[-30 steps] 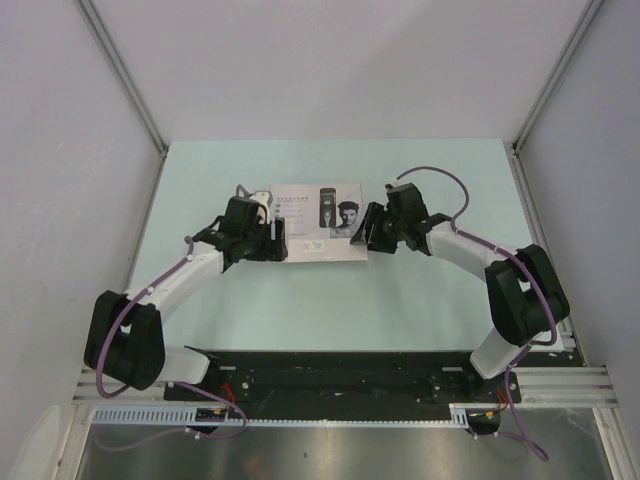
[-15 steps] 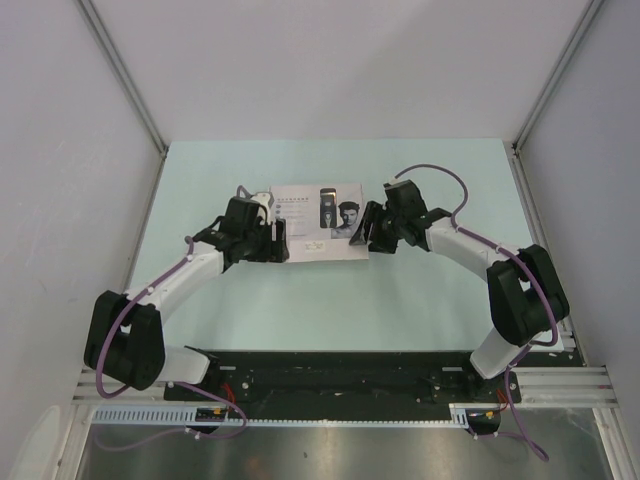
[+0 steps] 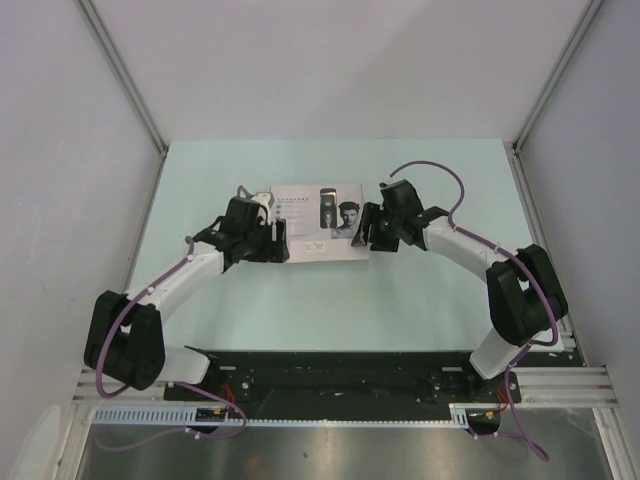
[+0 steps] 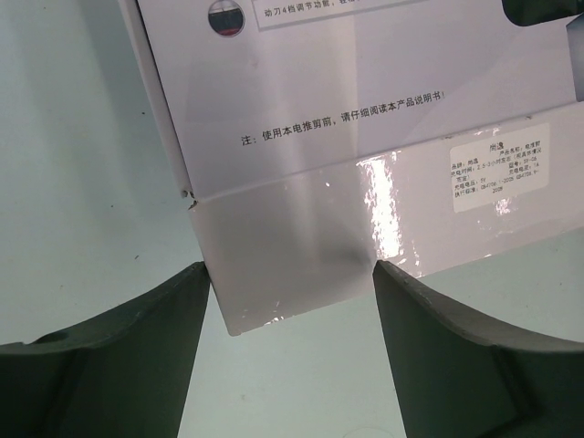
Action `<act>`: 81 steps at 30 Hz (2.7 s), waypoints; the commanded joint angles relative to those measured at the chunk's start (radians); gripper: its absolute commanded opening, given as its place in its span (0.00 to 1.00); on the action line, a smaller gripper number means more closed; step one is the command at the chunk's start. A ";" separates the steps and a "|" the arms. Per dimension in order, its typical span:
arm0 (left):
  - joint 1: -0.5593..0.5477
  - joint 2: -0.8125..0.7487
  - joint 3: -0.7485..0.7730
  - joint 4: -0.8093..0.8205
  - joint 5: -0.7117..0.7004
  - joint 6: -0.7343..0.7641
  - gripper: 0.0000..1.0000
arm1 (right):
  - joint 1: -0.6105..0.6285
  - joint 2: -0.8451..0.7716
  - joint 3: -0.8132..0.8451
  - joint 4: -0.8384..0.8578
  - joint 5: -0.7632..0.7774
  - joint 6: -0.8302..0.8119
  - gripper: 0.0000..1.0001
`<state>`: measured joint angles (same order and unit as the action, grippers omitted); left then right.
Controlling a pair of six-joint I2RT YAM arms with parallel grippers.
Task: Sort the hair-cutting tools
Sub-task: Close the storage box at the center of the board.
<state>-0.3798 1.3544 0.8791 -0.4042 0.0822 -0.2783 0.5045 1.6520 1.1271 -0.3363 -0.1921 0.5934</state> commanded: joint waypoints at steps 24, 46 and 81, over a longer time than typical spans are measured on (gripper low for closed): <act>-0.011 0.011 0.031 0.016 -0.036 0.030 0.78 | 0.048 -0.043 0.049 -0.081 0.126 -0.092 0.62; -0.011 0.075 -0.022 0.013 -0.200 -0.004 0.51 | 0.078 0.005 -0.107 0.124 0.341 -0.061 0.45; 0.117 0.707 0.840 0.194 -0.105 0.004 0.73 | 0.264 -0.032 -0.179 0.513 0.223 -0.308 0.30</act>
<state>-0.2710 1.8999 1.5520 -0.2157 -0.0814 -0.2489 0.7170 1.5612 0.9424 0.1184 0.0582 0.3702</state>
